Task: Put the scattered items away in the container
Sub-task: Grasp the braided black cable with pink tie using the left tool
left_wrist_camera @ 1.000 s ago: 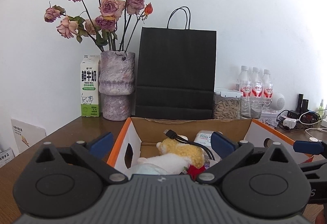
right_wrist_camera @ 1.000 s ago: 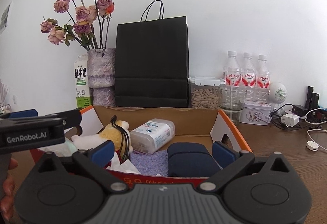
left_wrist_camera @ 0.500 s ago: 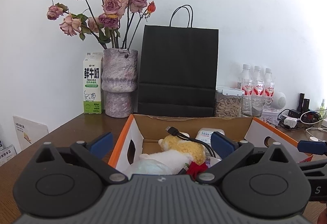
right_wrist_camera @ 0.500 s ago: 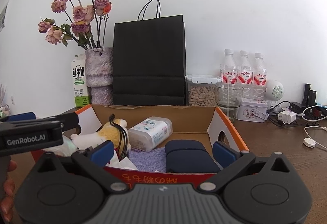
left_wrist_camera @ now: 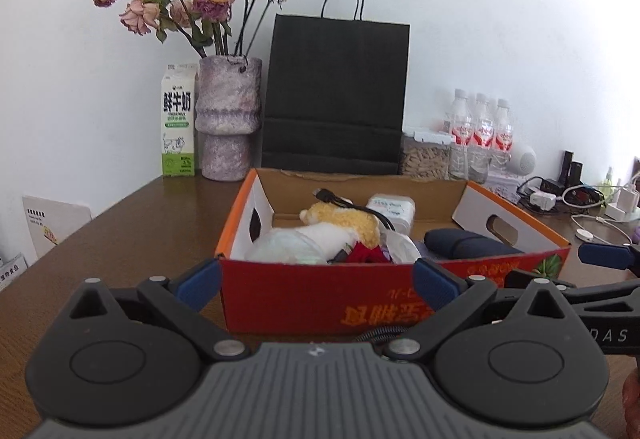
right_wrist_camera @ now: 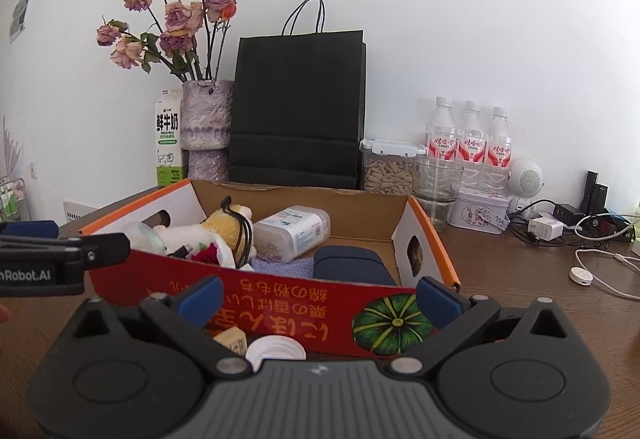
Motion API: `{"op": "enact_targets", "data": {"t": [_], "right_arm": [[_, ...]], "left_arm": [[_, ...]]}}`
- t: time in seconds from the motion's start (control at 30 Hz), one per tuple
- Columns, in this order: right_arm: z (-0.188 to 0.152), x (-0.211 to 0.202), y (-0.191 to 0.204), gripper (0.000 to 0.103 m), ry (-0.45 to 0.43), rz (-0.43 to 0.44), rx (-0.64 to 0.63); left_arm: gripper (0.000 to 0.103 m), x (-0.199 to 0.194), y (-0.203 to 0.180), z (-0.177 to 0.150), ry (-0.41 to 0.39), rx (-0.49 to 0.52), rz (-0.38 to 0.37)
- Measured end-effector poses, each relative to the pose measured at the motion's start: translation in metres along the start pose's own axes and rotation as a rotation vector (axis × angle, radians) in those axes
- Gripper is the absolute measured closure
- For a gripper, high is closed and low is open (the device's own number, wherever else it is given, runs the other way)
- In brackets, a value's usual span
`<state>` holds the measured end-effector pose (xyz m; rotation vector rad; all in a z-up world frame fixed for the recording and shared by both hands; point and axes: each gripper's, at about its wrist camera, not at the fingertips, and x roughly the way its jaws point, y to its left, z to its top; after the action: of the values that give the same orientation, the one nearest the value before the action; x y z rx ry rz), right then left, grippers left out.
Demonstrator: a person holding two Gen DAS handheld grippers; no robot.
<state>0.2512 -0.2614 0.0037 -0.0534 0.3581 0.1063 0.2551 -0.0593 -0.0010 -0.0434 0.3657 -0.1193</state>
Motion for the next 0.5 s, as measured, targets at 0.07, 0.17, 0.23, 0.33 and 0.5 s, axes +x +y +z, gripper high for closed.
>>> {"op": "enact_targets", "data": {"t": [0.07, 0.17, 0.23, 0.33, 0.5], "right_arm": [[-0.004, -0.005, -0.005, 0.000, 0.015, 0.010, 0.003], [-0.010, -0.011, -0.017, 0.000, 0.039, 0.029, 0.030], [-0.013, -0.013, -0.024, 0.000, 0.050, 0.021, 0.044], [-0.016, -0.014, -0.035, 0.000, 0.063, 0.003, 0.070], [-0.019, -0.012, -0.045, 0.000, 0.091, -0.016, 0.087]], "left_arm": [[0.000, 0.002, -0.002, -0.004, 0.055, 0.000, -0.026], [0.000, 0.008, -0.007, -0.008, 0.124, 0.015, -0.048], [0.000, 0.012, -0.011, -0.010, 0.170, 0.025, -0.068], [0.000, 0.018, -0.019, -0.012, 0.240, 0.036, -0.110], [0.000, 0.032, -0.036, -0.011, 0.353, 0.093, -0.126]]}}
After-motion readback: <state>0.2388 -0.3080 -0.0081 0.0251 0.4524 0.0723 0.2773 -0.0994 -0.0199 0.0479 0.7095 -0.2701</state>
